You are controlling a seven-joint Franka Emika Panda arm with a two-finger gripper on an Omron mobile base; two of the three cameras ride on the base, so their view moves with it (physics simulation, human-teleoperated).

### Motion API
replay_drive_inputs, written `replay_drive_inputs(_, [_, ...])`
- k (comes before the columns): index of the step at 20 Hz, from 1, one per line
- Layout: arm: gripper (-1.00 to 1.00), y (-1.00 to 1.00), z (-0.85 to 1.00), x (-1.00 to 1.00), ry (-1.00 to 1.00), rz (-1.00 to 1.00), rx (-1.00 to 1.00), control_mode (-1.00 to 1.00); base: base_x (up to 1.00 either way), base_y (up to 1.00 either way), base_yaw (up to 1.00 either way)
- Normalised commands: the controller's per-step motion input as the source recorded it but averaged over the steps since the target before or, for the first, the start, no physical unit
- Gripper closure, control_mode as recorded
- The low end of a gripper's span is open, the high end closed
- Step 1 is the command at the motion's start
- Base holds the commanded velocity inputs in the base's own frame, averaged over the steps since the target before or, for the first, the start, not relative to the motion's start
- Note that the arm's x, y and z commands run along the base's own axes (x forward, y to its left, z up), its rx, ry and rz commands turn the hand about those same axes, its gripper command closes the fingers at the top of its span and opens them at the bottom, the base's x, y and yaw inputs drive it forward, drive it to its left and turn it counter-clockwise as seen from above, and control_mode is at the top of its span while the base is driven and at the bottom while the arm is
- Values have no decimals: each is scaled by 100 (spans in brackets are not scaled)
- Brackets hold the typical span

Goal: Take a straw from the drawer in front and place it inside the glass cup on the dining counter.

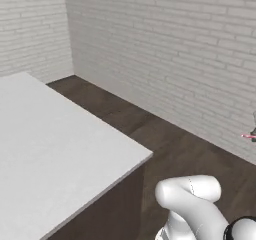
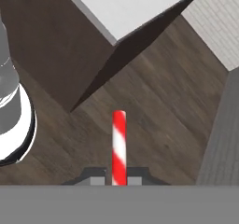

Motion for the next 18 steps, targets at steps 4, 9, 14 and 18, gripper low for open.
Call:
replay_drive_inputs(4, [100, 0, 0, 0, 0, 0, 0, 100, 79, -88, 30])
replay_drive_inputs(9, [100, 0, 0, 0, 0, 0, 0, 100, 77, -84, 32])
replay_drive_inputs(14, [100, 0, 0, 0, 0, 0, 0, 100, 76, -81, 34])
replay_drive_inputs(18, [100, 0, 0, 0, 0, 0, 0, 100, 81, -75, 36])
